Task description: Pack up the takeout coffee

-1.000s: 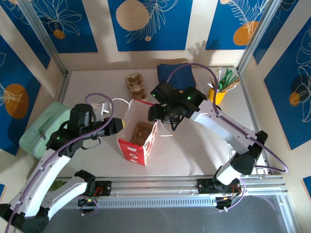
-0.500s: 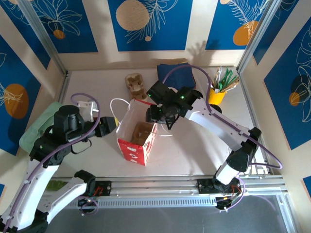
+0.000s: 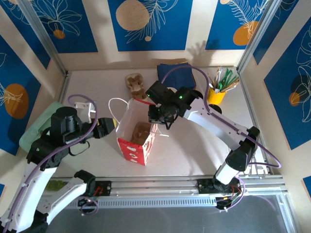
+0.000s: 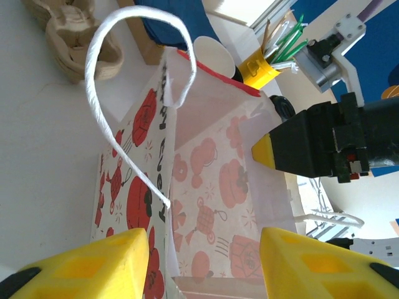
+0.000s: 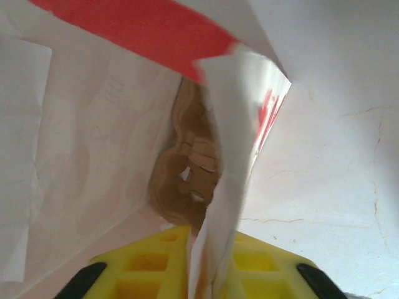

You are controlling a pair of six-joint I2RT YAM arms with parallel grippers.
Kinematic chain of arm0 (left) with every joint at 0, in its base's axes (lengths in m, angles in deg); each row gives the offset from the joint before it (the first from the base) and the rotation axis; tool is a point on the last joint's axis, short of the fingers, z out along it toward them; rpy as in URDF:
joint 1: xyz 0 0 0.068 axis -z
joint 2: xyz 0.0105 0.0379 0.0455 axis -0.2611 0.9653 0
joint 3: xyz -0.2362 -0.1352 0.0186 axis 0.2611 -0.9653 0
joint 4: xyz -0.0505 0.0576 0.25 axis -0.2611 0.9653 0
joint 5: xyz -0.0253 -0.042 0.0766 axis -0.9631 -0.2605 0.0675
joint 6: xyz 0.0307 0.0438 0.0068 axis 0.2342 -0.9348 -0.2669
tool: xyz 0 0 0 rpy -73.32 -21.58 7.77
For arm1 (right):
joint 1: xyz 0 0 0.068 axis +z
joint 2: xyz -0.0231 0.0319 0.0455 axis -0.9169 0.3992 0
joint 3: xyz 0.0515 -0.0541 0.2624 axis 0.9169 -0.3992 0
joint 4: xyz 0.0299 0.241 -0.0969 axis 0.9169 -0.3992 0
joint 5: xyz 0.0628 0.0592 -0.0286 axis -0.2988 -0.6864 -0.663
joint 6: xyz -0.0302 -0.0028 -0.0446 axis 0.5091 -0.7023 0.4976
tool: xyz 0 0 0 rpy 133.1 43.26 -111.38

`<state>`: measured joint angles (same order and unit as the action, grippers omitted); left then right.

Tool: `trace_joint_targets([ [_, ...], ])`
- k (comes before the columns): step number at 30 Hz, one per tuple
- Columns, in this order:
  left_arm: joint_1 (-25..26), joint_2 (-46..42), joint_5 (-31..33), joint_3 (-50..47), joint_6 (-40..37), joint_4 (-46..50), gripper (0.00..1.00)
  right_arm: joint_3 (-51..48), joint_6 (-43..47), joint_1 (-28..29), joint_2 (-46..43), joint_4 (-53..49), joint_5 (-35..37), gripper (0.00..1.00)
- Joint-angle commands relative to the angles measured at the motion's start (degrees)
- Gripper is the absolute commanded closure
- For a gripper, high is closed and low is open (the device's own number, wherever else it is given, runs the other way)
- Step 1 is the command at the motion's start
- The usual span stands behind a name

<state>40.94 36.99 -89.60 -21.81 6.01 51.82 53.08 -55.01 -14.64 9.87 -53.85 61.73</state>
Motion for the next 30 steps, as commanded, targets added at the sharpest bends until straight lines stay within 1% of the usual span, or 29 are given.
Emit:
trace_joint_targets([
  [1,0.5,-1.4,1.0,2.4,-0.8,1.2,0.49,-0.1,0.3,-0.1,-1.9,0.5,-1.3,0.85],
  [6,0.5,-3.4,2.6,3.4,-0.5,1.1,0.48,-0.1,2.0,0.8,-3.4,1.5,-0.6,0.93],
  [10,0.5,-5.2,4.1,3.5,-0.5,0.6,0.46,-0.1,4.9,2.2,-4.6,3.4,-0.1,0.94],
  [15,0.5,-7.5,6.7,3.0,-0.4,-0.1,0.42,-1.3,9.0,5.3,-7.2,7.0,1.2,0.96],
  [22,0.4,-10.1,10.1,2.0,-0.1,-0.8,0.32,-6.0,14.0,7.8,-11.7,13.0,1.6,1.0],
  [25,0.5,-10.9,10.9,1.2,-0.2,-1.6,0.31,-9.2,17.1,8.7,-14.2,17.5,-0.1,1.0],
  [30,0.5,-11.3,11.5,0.4,-0.5,-2.2,0.3,-14.1,22.4,11.5,-18.4,24.1,0.7,1.0],
])
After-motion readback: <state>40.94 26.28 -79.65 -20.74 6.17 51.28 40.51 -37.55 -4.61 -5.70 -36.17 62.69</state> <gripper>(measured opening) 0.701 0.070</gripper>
